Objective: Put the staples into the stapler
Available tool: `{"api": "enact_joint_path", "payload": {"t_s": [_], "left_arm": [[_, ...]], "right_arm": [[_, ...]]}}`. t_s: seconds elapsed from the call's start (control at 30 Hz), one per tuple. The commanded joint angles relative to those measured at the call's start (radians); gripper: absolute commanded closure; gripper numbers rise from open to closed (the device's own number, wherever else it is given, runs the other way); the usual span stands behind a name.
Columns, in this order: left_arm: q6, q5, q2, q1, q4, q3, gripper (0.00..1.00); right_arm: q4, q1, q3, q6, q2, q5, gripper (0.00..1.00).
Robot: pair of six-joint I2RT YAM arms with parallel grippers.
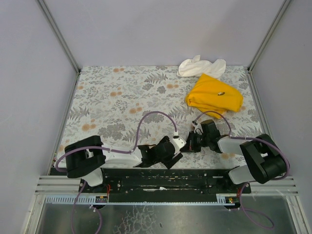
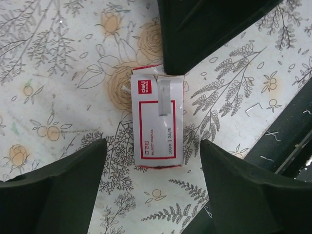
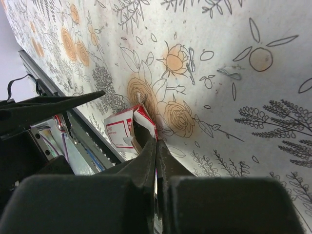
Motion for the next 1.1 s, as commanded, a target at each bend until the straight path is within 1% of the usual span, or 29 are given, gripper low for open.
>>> {"api": "enact_joint_path", "payload": {"t_s": [0.0,0.1,0.27,0.43,0.67,0.73,0.83,0.97,1.07], "left_arm": [[-0.084,-0.08,-0.085,-0.004,-0.043,0.014,0.22],[-0.129,-0.083,-0.161,-0.002,-0.034,-0.011,0.2],[-0.143,-0.03,-0.185,0.015,-0.04,-0.023,0.2],[-0.107,0.019,-0.134,0.018,-0.015,-0.015,0.2],[-0.024,0.001,-0.016,0.019,0.025,0.015,0.22],[-0.001,-0.005,0.014,0.019,0.027,0.03,0.24],[0.028,-0.007,0.051,0.019,0.023,0.048,0.31],[0.049,-0.002,0.065,0.019,0.028,0.043,0.41],[0.057,0.005,0.067,0.019,0.03,0.032,0.47]], "right_arm": [[0.011,0.009,-0.004,0.008,-0.058,0.045,1.0],[0.012,0.008,-0.015,0.015,-0.08,0.062,1.0],[0.004,0.009,-0.021,0.023,-0.092,0.071,1.0],[-0.007,0.009,-0.037,0.038,-0.102,0.089,0.99],[-0.01,0.008,-0.051,0.042,-0.105,0.093,0.97],[-0.017,0.009,-0.053,0.039,-0.117,0.098,0.95],[-0.045,0.009,-0.049,0.026,-0.132,0.112,0.9],[-0.086,0.009,-0.03,-0.003,-0.142,0.144,0.81],[-0.11,0.009,-0.016,-0.018,-0.145,0.173,0.75]]}}
